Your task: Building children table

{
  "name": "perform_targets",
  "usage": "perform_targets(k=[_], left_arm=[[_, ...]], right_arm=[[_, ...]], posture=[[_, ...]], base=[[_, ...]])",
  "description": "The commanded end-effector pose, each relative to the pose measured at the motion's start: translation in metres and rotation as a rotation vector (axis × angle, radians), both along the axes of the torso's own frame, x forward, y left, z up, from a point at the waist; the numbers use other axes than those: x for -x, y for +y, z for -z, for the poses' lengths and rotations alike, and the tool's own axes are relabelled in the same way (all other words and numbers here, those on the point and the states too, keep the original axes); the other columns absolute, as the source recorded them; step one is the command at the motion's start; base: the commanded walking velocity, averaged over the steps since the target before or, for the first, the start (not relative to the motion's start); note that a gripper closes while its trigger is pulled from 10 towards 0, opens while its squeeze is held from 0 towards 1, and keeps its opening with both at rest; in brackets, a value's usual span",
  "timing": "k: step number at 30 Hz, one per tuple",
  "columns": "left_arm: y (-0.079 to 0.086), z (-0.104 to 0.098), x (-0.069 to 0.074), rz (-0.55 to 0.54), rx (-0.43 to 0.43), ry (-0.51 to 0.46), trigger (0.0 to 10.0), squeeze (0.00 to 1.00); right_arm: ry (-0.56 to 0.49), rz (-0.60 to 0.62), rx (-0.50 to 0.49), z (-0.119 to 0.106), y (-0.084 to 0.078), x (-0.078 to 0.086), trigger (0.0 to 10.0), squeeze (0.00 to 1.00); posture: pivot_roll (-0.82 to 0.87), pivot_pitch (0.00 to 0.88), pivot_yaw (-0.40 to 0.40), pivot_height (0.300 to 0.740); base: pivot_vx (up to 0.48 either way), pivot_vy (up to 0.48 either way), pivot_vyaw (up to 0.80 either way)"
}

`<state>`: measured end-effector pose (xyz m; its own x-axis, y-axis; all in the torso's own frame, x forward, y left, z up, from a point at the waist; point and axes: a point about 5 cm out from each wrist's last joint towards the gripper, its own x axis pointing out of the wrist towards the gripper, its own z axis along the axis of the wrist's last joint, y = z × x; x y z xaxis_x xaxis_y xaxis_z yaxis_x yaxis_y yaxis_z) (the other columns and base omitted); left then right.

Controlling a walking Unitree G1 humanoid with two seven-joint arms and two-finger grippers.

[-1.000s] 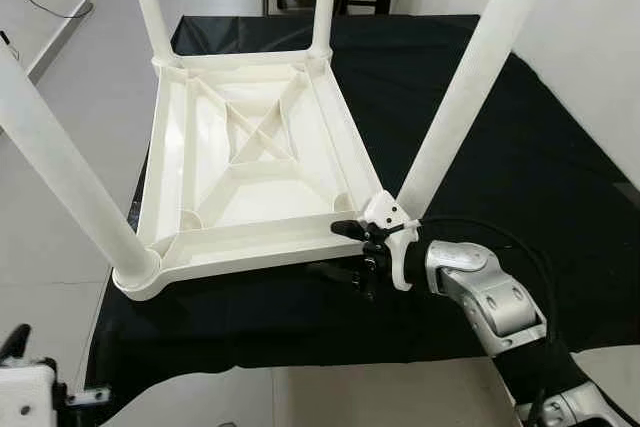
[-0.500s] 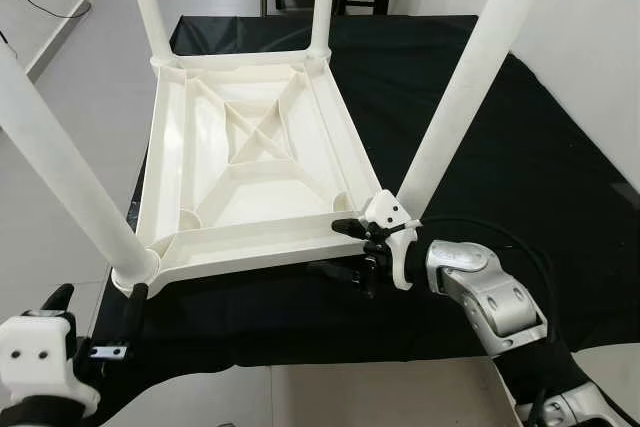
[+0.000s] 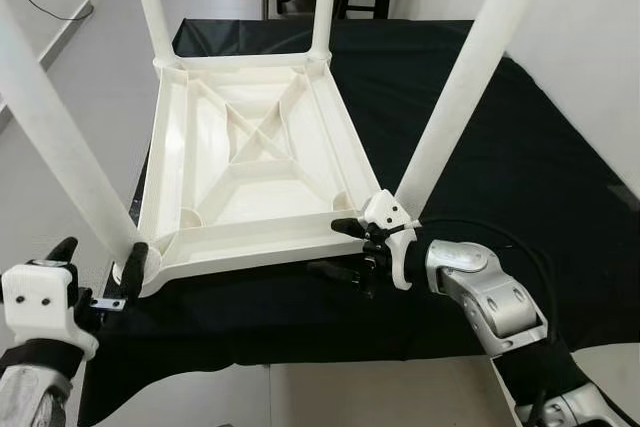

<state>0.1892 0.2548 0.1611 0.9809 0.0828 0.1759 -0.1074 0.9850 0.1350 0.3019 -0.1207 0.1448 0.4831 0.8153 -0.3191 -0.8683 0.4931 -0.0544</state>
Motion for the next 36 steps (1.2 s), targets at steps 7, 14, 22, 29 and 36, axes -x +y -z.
perform_targets(k=[7,14,22,29,36], left_arm=[[0.006,0.003,-0.015,-0.011,0.0,0.009,10.0,0.0],[0.009,0.012,-0.021,-0.038,0.03,0.035,10.0,0.0],[0.012,0.012,-0.023,-0.028,0.034,0.029,0.0,0.0],[0.015,0.017,-0.023,-0.033,0.043,0.04,0.0,0.0],[0.016,0.019,-0.023,-0.041,0.047,0.038,0.0,0.0]], right_arm=[[-0.023,-0.006,0.005,-0.006,-0.003,0.003,10.0,0.0],[-0.058,-0.032,-0.038,-0.023,-0.017,0.013,10.0,0.0],[-0.061,-0.069,-0.159,-0.053,-0.051,0.044,10.0,0.0],[-0.133,0.024,-0.255,-0.085,-0.096,0.058,10.0,0.0],[-0.286,0.131,-0.351,-0.12,-0.098,0.033,10.0,0.0]], posture=[[0.12,0.096,-0.079,0.74],[0.09,0.098,-0.077,0.74],[0.05,0.097,-0.068,0.74],[0.03,0.086,-0.055,0.74],[0.04,0.07,-0.064,0.74]], base=[[0.0,0.0,0.0],[0.0,0.0,0.0],[0.0,0.0,0.0],[0.0,0.0,0.0],[0.0,0.0,0.0]])
